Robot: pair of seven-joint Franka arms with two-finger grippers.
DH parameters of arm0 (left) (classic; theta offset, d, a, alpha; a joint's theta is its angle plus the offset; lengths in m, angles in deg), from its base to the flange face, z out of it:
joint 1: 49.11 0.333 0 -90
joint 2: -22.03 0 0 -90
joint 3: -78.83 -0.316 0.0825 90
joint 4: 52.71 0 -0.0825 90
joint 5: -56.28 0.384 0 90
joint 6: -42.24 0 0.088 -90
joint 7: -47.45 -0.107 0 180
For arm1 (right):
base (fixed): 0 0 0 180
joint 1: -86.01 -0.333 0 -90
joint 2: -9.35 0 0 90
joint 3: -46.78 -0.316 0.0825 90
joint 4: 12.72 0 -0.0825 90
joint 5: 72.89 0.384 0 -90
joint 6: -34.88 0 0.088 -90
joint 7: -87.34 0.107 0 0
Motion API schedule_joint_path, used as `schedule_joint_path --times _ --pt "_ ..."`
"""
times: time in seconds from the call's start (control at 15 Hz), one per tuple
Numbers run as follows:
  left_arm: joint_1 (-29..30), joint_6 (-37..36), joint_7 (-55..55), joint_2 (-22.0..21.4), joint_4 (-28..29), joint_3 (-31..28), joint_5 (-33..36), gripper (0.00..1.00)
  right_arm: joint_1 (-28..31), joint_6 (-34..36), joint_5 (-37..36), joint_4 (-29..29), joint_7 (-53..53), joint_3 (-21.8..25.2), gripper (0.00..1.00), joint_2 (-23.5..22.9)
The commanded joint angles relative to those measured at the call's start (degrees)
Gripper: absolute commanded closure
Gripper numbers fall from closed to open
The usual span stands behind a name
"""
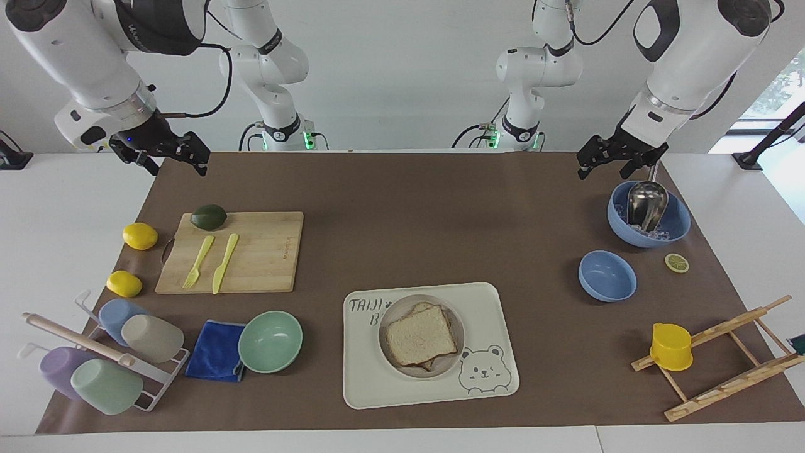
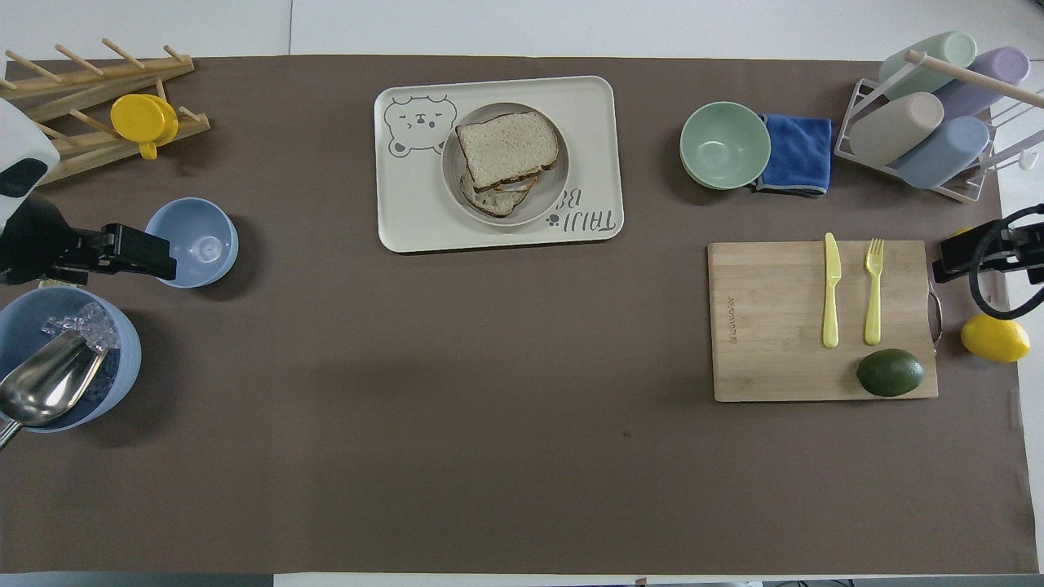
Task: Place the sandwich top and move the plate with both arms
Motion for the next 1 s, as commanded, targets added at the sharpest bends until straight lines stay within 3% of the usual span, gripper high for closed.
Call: schedule_joint_path --times 0.0,0.2,0.53,0.93 --pt "1.0 1.8 -1.9 -0.7 0.0 1.2 5.4 0.0 -0.1 0.3 0.1 0.9 -0.3 0.0 0.0 1.0" --pt "1.2 0.7 -1.3 0.8 -3.1 1.5 5.1 0.0 -0.1 0.3 0.1 0.9 -0.3 0.0 0.0 1.0" --pt "1.6 3.7 -1.1 -0.1 -0.3 1.5 2.4 0.0 -0.1 0.3 0.1 0.9 -0.3 0.0 0.0 1.0" --pt "2.3 3.2 -1.1 -0.2 -0.8 1.4 1.7 0.0 -0.1 0.3 0.1 0.9 -0.3 0.0 0.0 1.0"
